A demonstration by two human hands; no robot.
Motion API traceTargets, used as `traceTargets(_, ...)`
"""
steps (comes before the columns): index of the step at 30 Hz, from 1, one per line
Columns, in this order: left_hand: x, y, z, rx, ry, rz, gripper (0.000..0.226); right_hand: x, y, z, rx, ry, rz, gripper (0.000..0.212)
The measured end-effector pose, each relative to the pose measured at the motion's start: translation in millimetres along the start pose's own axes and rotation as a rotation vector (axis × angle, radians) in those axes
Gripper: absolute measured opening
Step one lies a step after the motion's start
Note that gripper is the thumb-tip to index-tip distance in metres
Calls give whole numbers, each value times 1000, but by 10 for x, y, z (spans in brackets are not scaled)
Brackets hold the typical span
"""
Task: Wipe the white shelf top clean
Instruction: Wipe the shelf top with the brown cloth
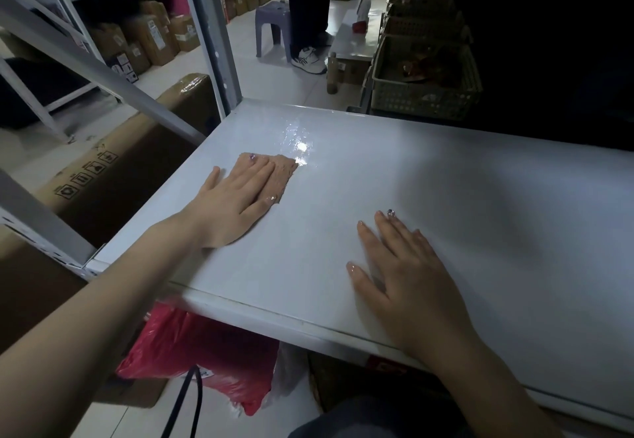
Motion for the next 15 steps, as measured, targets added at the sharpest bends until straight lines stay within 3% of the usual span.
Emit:
traceTargets(6, -42, -267, 73, -38, -27, -36, 85, 2, -6, 4, 5, -1, 10, 84)
traceTargets(15, -115, -645, 149, -71, -109, -74, 78, 3, -3, 7, 3, -9, 22, 84)
Point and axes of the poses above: each hand's wrist, its own y-axis towards the middle knuckle, its own x-axis out of the back of the hand, z = x × y, the point moved 2 cm from there along y, towards the middle knuckle, and after that the axes turned 10 degrees about x, right-handed, at the moved point
